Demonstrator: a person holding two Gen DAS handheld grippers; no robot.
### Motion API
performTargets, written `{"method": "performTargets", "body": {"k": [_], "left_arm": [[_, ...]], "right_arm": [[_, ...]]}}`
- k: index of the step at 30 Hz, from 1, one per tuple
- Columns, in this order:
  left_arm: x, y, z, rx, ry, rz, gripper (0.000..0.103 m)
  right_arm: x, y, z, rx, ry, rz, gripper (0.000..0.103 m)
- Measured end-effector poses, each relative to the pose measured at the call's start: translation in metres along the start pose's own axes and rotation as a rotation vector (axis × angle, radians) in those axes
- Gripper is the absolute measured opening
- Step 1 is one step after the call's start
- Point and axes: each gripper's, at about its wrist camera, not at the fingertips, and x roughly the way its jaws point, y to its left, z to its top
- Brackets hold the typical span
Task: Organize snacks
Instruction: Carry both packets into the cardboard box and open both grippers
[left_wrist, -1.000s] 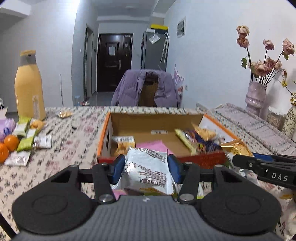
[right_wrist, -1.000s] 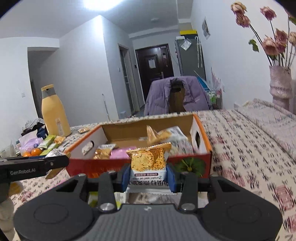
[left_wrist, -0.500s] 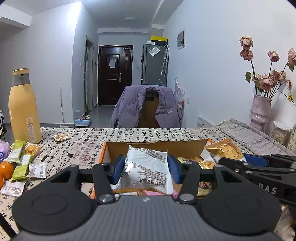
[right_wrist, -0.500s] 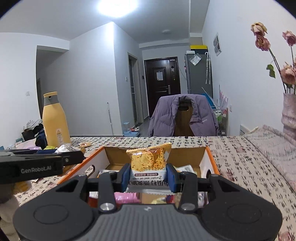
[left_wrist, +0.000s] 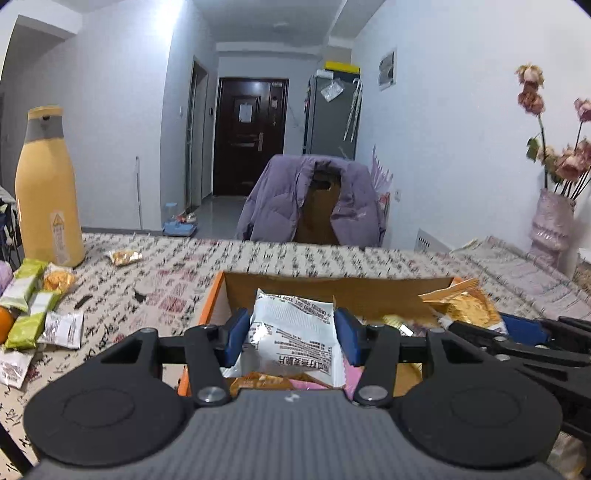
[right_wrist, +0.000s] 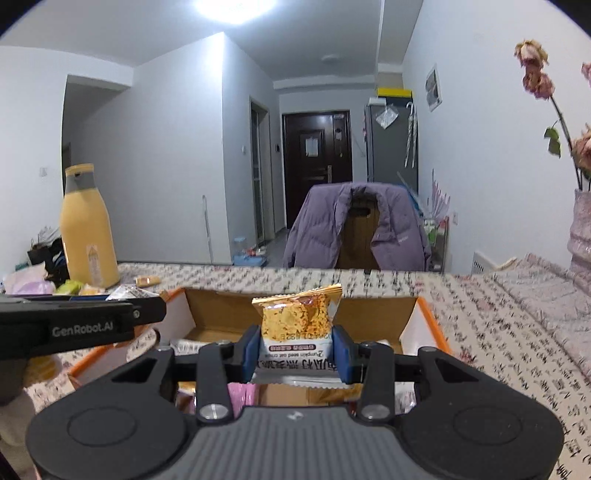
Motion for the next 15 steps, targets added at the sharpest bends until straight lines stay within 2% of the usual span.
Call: {"method": "performTargets", "body": {"k": [5, 6, 8, 10, 12, 14, 15], "left_arm": [[0.006, 0.009, -0.008, -0.004, 0.019, 0.002, 0.053], [0.005, 0.010, -0.008, -0.008, 0.015, 0.004, 0.054], [0.002, 0.012, -0.008, -0.025, -0.003, 0.010, 0.067], [-0.002, 0.015, -0.009, -0.043, -0.026, 0.011, 0.090], [-0.005, 0.016, -0.009, -0.056, -0.051, 0.029, 0.103], [-0.006, 0.017, -0.008, -0.065, -0.060, 0.033, 0.103], [-0.006, 0.017, -0.008, -0.067, -0.057, 0.032, 0.103]], "right_arm": [[0.000, 0.003, -0.009, -0.015, 0.030, 0.001, 0.041], [0.001, 0.003, -0.010, -0.013, 0.034, 0.003, 0.042], [0.000, 0.001, -0.012, -0.003, 0.034, 0.006, 0.043], [0.000, -0.002, -0.013, 0.010, 0.035, 0.003, 0.060], [-0.001, -0.005, -0.014, 0.027, 0.029, 0.001, 0.094], [-0.003, -0.007, -0.015, 0.039, 0.018, 0.001, 0.103], [-0.003, -0.007, -0.015, 0.042, 0.017, 0.001, 0.103]]}}
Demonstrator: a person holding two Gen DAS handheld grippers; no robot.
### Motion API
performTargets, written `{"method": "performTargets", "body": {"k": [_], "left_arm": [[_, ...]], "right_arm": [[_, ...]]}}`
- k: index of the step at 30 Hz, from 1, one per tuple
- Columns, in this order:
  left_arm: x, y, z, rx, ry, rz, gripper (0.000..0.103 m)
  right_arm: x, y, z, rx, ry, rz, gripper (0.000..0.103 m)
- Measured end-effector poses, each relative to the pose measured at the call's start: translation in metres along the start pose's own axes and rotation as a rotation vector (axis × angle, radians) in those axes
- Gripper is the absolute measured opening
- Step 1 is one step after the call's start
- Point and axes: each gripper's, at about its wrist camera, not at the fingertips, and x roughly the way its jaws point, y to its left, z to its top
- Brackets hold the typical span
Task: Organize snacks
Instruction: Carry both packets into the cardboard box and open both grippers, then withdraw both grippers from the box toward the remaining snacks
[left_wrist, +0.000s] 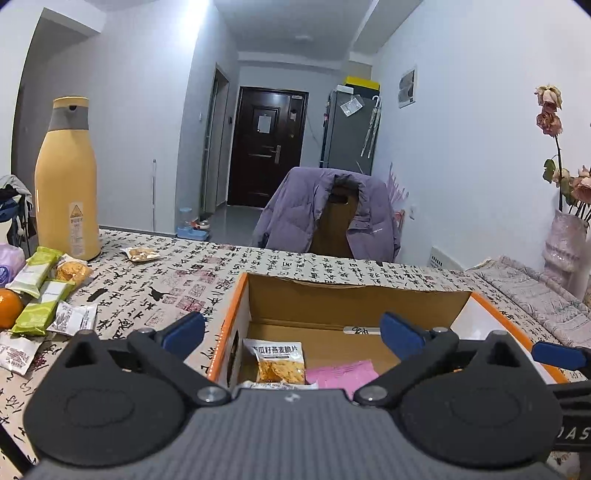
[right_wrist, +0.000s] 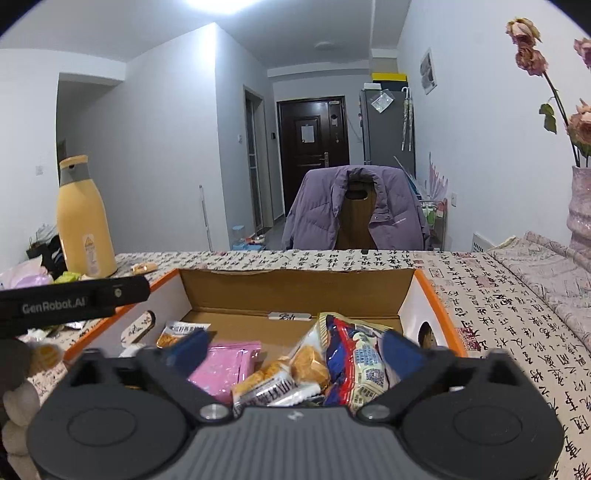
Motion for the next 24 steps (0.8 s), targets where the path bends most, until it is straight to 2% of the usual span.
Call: {"method": "performTargets", "body": {"k": [12, 17, 24], "left_arm": [[0.001, -0.004, 0.000, 0.005, 0.015, 0.000, 0.103], [-0.012, -0.007, 0.009, -0.001, -0.020, -0.008, 0.103], [-0.029, -0.005, 0.017, -0.021, -0.018, -0.012, 0.103]], "right_arm": [[0.003, -0.005, 0.001, 0.024, 0.013, -0.014, 0.103], [-0.003, -0.003, 0.007, 0.014, 0.002, -0.024, 0.103], [-0.023, -0.001, 0.015, 0.017, -0.017, -0.039, 0.103]]}}
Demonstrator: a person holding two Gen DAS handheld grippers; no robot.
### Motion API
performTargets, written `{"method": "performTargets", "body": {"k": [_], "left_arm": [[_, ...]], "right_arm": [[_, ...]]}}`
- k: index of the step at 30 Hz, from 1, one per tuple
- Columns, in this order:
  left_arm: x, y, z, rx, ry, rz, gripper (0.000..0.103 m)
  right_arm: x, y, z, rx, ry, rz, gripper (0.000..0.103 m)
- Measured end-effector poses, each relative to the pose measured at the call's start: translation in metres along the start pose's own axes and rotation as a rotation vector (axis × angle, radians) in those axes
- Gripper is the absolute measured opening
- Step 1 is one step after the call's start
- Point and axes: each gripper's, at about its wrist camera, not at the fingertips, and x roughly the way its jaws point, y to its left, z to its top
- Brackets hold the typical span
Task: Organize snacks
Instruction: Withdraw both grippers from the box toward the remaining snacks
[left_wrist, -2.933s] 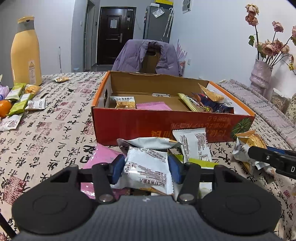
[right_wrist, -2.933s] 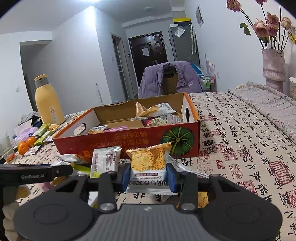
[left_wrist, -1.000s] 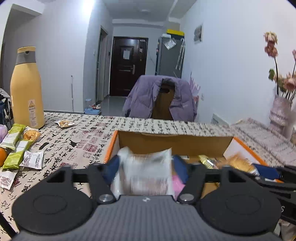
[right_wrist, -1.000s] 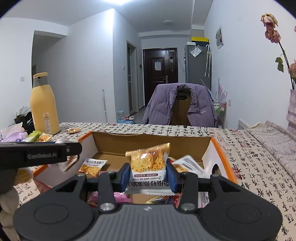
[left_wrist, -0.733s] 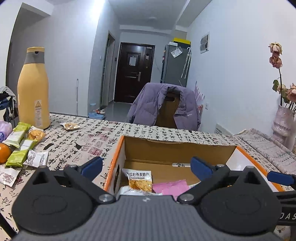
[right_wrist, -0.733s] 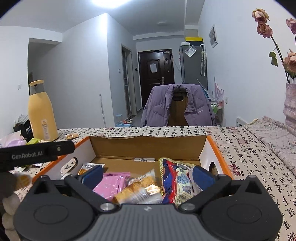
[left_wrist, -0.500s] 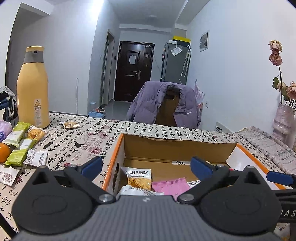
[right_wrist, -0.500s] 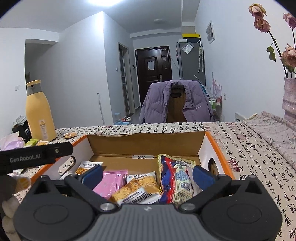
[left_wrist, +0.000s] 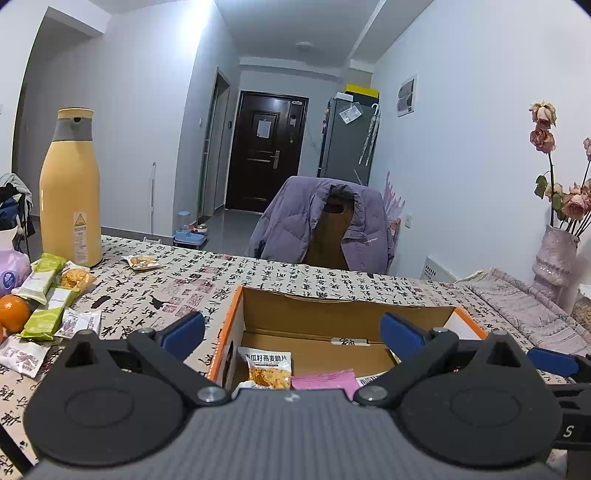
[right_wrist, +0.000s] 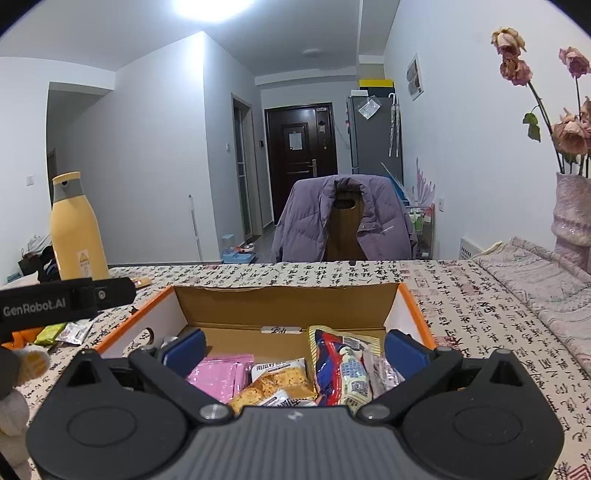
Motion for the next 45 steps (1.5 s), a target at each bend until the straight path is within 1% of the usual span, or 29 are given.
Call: {"method": "performTargets", "body": {"k": [4, 10, 17, 23, 27, 30, 33, 35, 38, 40, 42, 45], "left_arm": [[-0.013, 0.001, 0.001, 0.004, -0.005, -0.004, 0.103], [-0.031, 0.006, -0.010, 0.021, 0.009, -0.006, 0.103], [-0.043, 0.016, -0.031, 0.027, 0.060, 0.000, 0.103], [-0.048, 0.024, -0.046, 0.021, 0.097, -0.025, 0.103], [-0.054, 0.024, -0.055, 0.036, 0.123, -0.037, 0.103], [-0.058, 0.025, -0.063, 0.038, 0.153, -0.037, 0.103], [-0.061, 0.026, -0.071, 0.032, 0.207, -0.039, 0.103], [-0.065, 0.025, -0.078, 0.046, 0.234, -0.042, 0.103], [-0.071, 0.023, -0.089, 0.063, 0.258, -0.047, 0.103], [-0.076, 0.021, -0.094, 0.073, 0.261, -0.039, 0.103], [-0.080, 0.022, -0.098, 0.059, 0.268, -0.036, 0.103], [-0.085, 0.021, -0.103, 0.056, 0.293, -0.031, 0.103]], "right_arm": [[-0.012, -0.001, 0.000, 0.003, 0.003, -0.003, 0.103], [-0.030, 0.001, -0.008, -0.002, 0.012, -0.004, 0.103], [-0.042, 0.004, -0.020, -0.008, 0.035, 0.011, 0.103], [-0.053, 0.009, -0.029, -0.013, 0.050, 0.019, 0.103], [-0.065, 0.007, -0.037, -0.013, 0.063, 0.012, 0.103], [-0.069, 0.003, -0.049, 0.005, 0.110, 0.013, 0.103], [-0.074, 0.003, -0.063, 0.011, 0.155, 0.011, 0.103], [-0.078, 0.005, -0.072, 0.016, 0.179, 0.012, 0.103], [-0.084, 0.008, -0.084, 0.005, 0.210, 0.018, 0.103], [-0.087, 0.012, -0.092, -0.012, 0.239, 0.020, 0.103], [-0.090, 0.015, -0.098, -0.021, 0.257, 0.037, 0.102], [-0.096, 0.020, -0.101, -0.043, 0.267, 0.016, 0.102]]}}
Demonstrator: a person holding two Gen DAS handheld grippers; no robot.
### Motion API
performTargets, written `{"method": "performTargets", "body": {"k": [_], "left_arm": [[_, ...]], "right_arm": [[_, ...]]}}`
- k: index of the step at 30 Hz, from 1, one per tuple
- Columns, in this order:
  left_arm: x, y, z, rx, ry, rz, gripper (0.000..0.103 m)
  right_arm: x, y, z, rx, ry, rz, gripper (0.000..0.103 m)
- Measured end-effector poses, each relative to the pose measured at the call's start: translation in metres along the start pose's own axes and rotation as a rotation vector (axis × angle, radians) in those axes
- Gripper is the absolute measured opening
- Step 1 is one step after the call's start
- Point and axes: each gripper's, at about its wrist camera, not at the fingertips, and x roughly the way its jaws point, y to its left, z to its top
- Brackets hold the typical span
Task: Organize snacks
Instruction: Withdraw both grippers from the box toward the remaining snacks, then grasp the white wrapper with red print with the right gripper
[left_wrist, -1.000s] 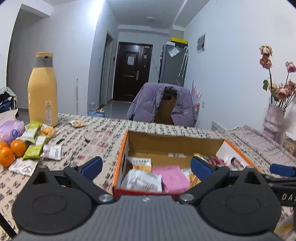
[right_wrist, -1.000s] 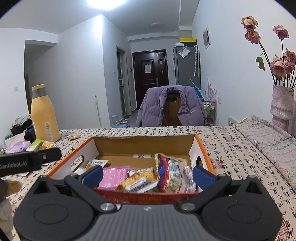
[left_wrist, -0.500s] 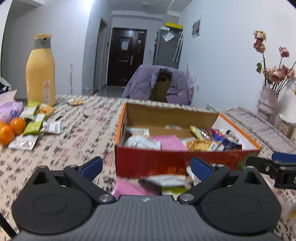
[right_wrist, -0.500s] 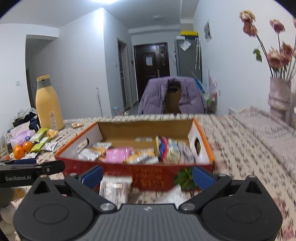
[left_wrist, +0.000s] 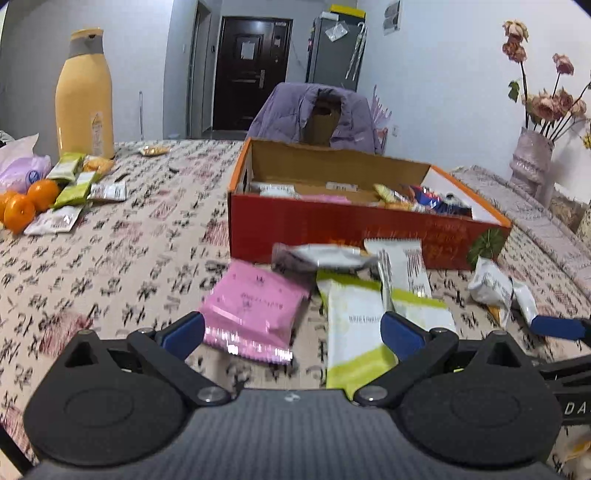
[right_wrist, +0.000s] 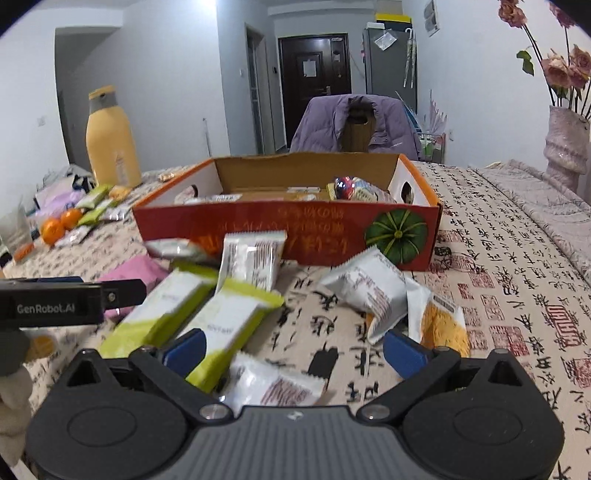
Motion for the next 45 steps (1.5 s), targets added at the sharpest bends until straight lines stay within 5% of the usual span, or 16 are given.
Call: {"method": "performTargets", "body": {"k": [9, 17, 24, 38, 45], "left_arm": [[-0.013, -0.007, -0.011, 0.004, 0.015, -0.012, 0.103], [-0.017, -0.011, -0.014, 0.014, 0.012, -0.019, 0.103], [-0.013, -0.012, -0.014, 0.016, 0.019, -0.017, 0.103], [0.009, -0.025, -0.006, 0.081, 0.048, -0.015, 0.102], [0.023, -0.035, -0.003, 0.127, 0.068, -0.019, 0.075]], "right_arm": [[-0.012, 0.001, -0.012, 0.004, 0.024, -0.004, 0.082], [-0.007, 0.008, -0.020, -0.040, 0.076, 0.018, 0.081], [-0.008, 0.010, -0.023, -0.078, 0.061, 0.033, 0.050], [-0.013, -0.027, 0.002, 0.012, -0.104, -0.017, 0.047], [-0.013, -0.044, 0.009, 0.043, -0.143, -0.052, 0.047]]}}
